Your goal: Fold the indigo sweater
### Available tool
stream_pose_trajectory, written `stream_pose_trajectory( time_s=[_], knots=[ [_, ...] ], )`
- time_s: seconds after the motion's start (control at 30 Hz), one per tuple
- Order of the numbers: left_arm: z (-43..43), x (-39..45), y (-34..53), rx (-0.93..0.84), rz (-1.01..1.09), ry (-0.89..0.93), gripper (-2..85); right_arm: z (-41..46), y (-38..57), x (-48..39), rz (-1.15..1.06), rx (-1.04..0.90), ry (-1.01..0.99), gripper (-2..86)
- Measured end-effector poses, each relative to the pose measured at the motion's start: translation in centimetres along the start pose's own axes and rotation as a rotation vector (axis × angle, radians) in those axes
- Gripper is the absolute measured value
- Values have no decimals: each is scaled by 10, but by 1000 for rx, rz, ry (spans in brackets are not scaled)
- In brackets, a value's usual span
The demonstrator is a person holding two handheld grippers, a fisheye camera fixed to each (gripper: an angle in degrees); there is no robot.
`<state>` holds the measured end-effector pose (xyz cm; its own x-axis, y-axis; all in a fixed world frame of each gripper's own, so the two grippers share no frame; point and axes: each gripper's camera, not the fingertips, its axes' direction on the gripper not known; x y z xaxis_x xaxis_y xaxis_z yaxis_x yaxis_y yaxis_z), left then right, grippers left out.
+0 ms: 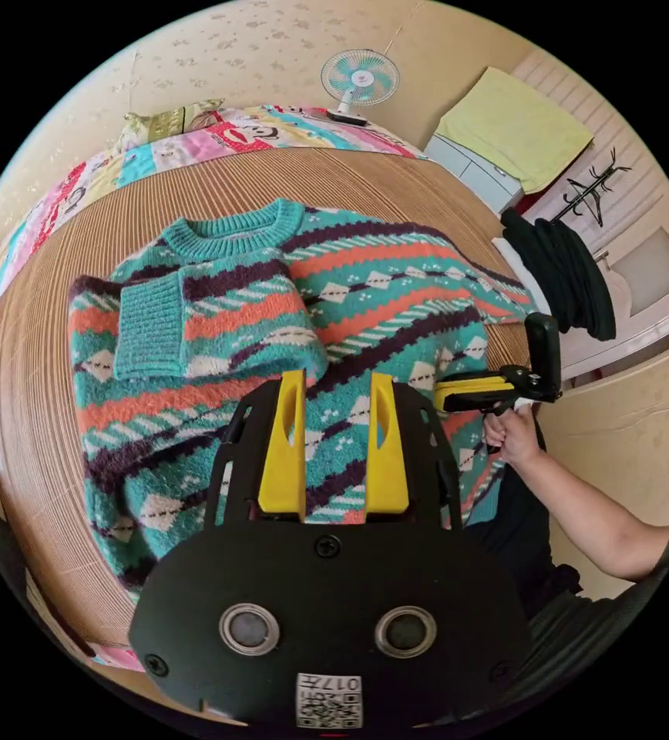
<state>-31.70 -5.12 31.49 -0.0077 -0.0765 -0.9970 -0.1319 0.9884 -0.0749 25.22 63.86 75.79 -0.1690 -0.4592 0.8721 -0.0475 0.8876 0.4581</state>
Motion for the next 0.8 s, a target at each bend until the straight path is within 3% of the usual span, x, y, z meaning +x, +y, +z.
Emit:
stream_pose_trajectory(
  time_s=[0.13,0.3,0.37,0.43,0.57,0.63,0.7,0.8],
  knots=[
    [-3,-7,56,74,-94,22,107,1,1,1,0,4,-17,3],
    [-47,-60,139,260,-394,-329,105,1,-3,-15,47,17,31,3],
    [-54,-85,152,261,-462,-334,93,0,-5,-68,-10,138,257,3],
    [-58,-107,159,273,-478,-229,90,13,-11,-115,-86,209,478,3],
    [-70,-124,150,322,-491,-175,135,52,-66,-182,-164,150,903,5],
    [-76,-122,138,348,-453,-174,137,54,-95,-203,-191,83,981,7],
    [-75,-128,115,330,-422,-156,152,57,-132,-209,-155,-143,980,11],
    [-50,-149,81,222,-419,-147,167,34,-162,-222,-203,-48,774,23]
  ],
)
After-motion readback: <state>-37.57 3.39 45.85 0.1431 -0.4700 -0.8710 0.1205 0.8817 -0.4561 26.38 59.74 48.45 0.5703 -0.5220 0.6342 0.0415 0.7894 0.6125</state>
